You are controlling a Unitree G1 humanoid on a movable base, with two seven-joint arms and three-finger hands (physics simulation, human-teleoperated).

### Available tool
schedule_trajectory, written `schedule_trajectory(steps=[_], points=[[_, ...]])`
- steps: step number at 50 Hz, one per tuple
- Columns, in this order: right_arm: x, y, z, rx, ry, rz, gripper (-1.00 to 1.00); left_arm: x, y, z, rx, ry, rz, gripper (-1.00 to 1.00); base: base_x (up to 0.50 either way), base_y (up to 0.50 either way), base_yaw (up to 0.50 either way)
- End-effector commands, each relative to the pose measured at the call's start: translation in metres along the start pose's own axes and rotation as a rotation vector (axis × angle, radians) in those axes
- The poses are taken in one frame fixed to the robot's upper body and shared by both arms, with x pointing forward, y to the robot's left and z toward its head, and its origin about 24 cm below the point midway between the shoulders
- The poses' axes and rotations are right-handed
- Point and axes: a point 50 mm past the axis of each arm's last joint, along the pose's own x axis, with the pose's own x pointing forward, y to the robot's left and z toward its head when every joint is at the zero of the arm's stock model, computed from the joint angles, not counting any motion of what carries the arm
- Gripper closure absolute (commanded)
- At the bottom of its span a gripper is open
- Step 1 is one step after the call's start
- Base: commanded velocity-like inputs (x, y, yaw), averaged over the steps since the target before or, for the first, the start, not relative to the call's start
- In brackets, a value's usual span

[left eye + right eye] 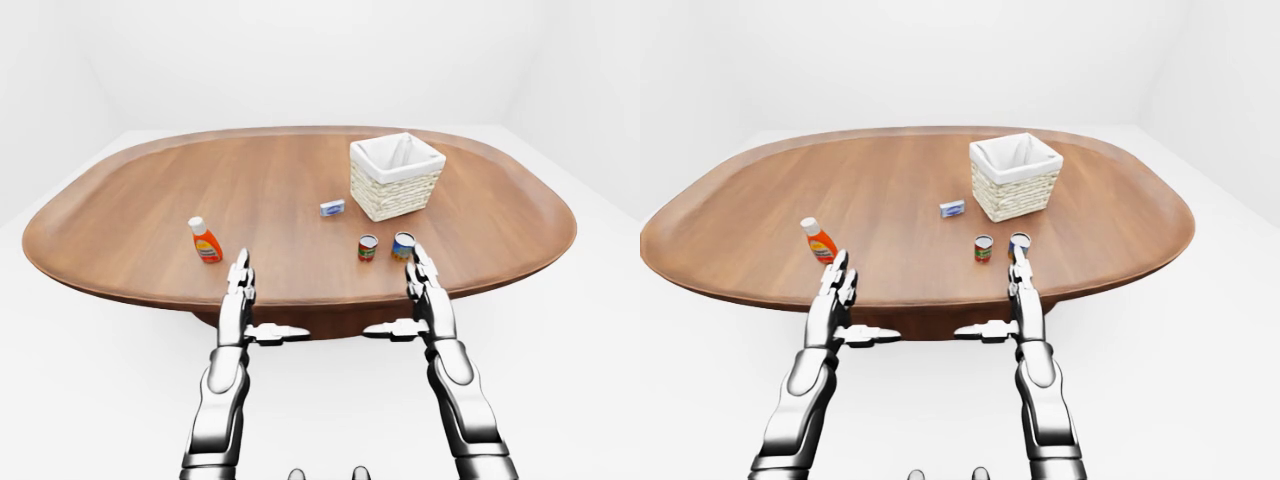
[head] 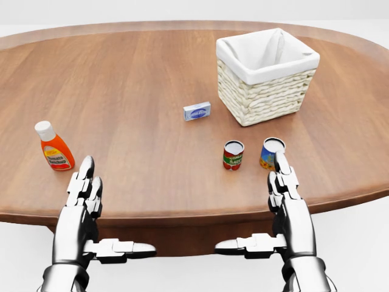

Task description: Pick up the tomato sauce, and put it in the basket.

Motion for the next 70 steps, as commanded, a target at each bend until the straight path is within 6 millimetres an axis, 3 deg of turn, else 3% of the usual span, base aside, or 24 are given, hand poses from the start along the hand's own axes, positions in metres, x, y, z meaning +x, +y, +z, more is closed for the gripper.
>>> schedule_trajectory(steps=[1,10,21,28,30,34,40,45,59,70], points=[[-0.002,-0.008,0.003,0.007,-0.007,0.001,-1.00,-0.002,0.006,0.000,0.007,-0.002,-0.001,-1.00,0.00,0.00,0.00],[-0.004,-0.004,0.008,-0.002,-0.015,0.011,-1.00,-0.003,0.006,0.003,0.005,-0.009,-0.005,-1.00,0.00,0.00,0.00],[-0.024,-0.024,0.055,-0.018,-0.189,-0.095,-1.00,0.004,0.032,0.036,-0.036,-0.098,0.086,-1.00,0.00,0.00,0.00],[-0.066,-0.040,0.119,-0.085,-0.469,-0.190,-1.00,-0.022,0.036,0.094,-0.055,-0.359,0.125,-1.00,0.00,0.00,0.00],[-0.086,-0.045,0.143,-0.121,-0.584,-0.223,-1.00,-0.026,0.042,0.101,-0.078,-0.398,0.179,-1.00,0.00,0.00,0.00],[-0.116,-0.052,0.171,-0.154,-0.731,-0.272,-1.00,-0.029,0.061,0.116,-0.162,-0.469,0.303,-1.00,0.00,0.00,0.00],[-0.124,-0.066,0.172,-0.111,-0.715,-0.314,-1.00,-0.036,0.081,0.133,-0.257,-0.552,0.411,-1.00,0.00,0.00,0.00],[-0.126,-0.070,0.171,-0.077,-0.679,-0.316,-1.00,-0.045,0.084,0.149,-0.266,-0.626,0.405,-1.00,0.00,0.00,0.00],[-0.125,-0.068,0.170,-0.063,-0.663,-0.294,-1.00,-0.045,0.082,0.147,-0.265,-0.619,0.393,-1.00,0.00,-0.01,0.00],[-0.124,-0.066,0.170,-0.057,-0.659,-0.277,-1.00,-0.044,0.082,0.146,-0.262,-0.611,0.389,-1.00,0.00,-0.40,0.00]])
